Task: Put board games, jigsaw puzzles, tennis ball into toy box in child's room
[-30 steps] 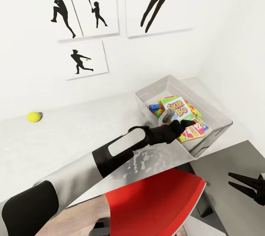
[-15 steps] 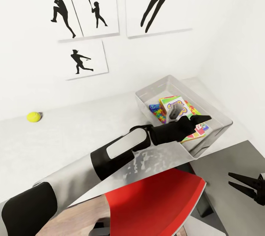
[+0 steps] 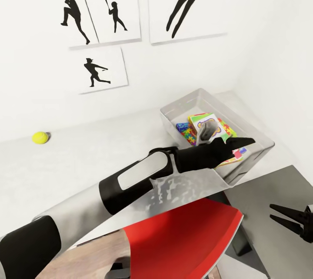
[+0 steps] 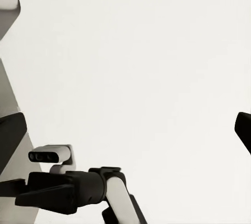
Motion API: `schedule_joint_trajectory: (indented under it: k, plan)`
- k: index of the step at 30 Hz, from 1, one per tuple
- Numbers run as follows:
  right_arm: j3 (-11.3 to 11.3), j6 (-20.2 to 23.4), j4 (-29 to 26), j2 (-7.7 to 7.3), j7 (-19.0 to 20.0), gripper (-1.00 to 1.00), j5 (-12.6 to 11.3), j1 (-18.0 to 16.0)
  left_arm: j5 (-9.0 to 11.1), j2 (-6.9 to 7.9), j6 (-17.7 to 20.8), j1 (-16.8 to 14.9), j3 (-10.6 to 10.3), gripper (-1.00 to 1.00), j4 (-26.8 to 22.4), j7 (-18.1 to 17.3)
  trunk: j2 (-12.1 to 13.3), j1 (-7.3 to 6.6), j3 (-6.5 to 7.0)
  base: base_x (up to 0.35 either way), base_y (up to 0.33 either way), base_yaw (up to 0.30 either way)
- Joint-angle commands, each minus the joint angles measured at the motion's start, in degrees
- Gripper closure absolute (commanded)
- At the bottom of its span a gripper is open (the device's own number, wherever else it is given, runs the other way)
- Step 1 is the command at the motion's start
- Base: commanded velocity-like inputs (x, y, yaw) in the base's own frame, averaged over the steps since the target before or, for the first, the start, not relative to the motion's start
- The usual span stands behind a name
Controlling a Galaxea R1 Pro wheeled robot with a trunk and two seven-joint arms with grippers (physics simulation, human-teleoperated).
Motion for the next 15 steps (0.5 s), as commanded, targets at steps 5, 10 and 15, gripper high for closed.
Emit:
schedule_joint_trajectory:
  k: [5, 10, 15]
  plan:
    - [-0.1, 0.1, 0.0, -0.06, 0.3, -1.00, 0.2, 0.0, 0.6, 1.52, 1.0, -0.1, 0.0, -1.00, -1.8, 0.4, -0.1, 0.02, -0.08, -0.219, 0.073, 0.000]
    - [-0.1, 0.1, -0.1, -0.09, 0.4, -1.00, 0.1, 0.0, 0.6, 2.47, 1.3, -0.1, -0.1, -1.00, -2.5, 0.5, -0.1, 0.02, 0.05, -0.130, 0.032, 0.000]
    - [-0.2, 0.1, -0.1, -0.09, 0.4, -1.00, 0.1, 0.0, 0.6, 2.81, 1.4, -0.1, -0.4, -1.00, -2.6, 0.5, -0.1, 0.02, 0.45, -0.023, 0.005, 0.000]
